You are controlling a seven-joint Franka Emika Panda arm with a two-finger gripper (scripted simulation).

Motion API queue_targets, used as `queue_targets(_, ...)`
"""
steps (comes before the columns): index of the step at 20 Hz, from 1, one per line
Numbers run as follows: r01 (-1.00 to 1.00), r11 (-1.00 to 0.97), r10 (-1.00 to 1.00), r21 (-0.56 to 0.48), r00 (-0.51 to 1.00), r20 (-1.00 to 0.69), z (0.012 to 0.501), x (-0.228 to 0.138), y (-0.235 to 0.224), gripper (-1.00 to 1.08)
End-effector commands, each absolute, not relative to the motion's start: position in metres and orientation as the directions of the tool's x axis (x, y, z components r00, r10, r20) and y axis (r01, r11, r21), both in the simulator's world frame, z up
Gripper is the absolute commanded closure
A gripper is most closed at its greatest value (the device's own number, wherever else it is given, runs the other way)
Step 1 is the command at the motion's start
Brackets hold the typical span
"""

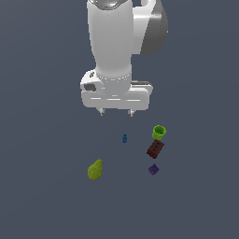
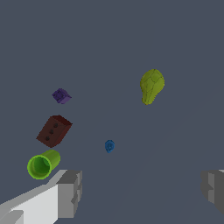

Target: Pick up a designated object from a clutter of objects.

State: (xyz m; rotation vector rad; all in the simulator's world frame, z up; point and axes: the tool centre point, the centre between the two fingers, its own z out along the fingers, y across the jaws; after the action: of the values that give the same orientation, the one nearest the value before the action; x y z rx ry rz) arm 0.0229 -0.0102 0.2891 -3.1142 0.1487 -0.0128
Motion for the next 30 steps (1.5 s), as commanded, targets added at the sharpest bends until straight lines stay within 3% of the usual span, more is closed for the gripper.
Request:
queue_targets(1,-0.128,-0.991,-0.128,-0.025,0.992,0.005,0.280,0.032,-0.015,-0.92)
queue_targets(17,-0.446,-0.895,-0.446,-0.017,0.895,-0.004,0.168,0.110,-0.070,-0.92)
queue_targets(30,-0.590,-0.807,-0.590,-0.001,0.807,-0.001,0.097,0.135,-0.101,-0.92)
